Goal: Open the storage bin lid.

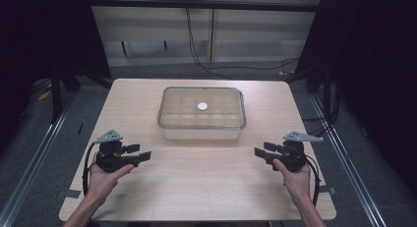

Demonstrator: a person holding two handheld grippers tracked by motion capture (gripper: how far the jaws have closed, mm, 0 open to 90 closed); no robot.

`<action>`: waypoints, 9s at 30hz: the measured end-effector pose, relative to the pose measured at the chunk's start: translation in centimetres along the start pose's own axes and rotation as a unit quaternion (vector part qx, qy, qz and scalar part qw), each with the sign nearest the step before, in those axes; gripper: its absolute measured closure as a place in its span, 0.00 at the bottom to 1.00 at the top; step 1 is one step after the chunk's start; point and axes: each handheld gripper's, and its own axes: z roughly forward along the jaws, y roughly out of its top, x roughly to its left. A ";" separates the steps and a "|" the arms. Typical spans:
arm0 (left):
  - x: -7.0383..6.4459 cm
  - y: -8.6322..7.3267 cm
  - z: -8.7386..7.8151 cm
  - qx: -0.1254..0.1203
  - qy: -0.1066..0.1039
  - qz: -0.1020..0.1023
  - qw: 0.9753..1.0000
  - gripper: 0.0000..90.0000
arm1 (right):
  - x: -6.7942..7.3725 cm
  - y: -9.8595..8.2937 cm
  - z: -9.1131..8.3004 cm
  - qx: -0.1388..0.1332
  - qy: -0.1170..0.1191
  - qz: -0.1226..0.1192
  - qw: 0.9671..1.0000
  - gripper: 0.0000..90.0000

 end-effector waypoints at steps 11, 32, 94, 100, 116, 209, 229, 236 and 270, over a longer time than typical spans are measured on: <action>-0.3 2.6 1.0 0.001 -0.006 0.027 1.000 0.41 | -1.0 2.6 0.6 0.003 0.010 -0.002 1.000 0.40; 0.8 6.4 2.0 -0.017 -0.002 0.020 1.000 0.39 | -1.8 7.2 4.1 0.045 0.048 -0.010 0.998 0.34; 6.8 11.6 11.1 0.031 0.025 -0.017 0.999 0.36 | -7.9 13.4 14.7 0.100 0.008 0.028 0.995 0.34; 7.5 11.3 11.6 0.039 0.016 -0.029 0.999 0.36 | -7.7 13.3 15.5 0.104 0.012 0.032 0.994 0.34; 7.4 11.6 12.9 0.052 0.012 -0.030 0.998 0.35 | -7.7 13.1 16.7 0.104 0.020 0.037 0.994 0.33; 6.0 13.0 9.1 -0.024 -0.012 -0.024 0.999 0.67 | -5.1 14.9 12.4 0.031 0.047 0.058 0.997 0.57; 5.5 13.1 7.6 -0.038 -0.011 -0.018 0.999 0.72 | -4.2 15.2 11.0 0.011 0.058 0.065 0.996 0.64; 5.4 13.1 7.3 -0.043 -0.009 -0.021 0.999 0.73 | -3.8 15.4 10.4 -0.004 0.065 0.062 0.996 0.66; 3.1 13.1 4.6 -0.069 -0.019 0.009 0.997 0.76 | -2.3 15.2 7.6 -0.025 0.074 0.055 0.995 0.66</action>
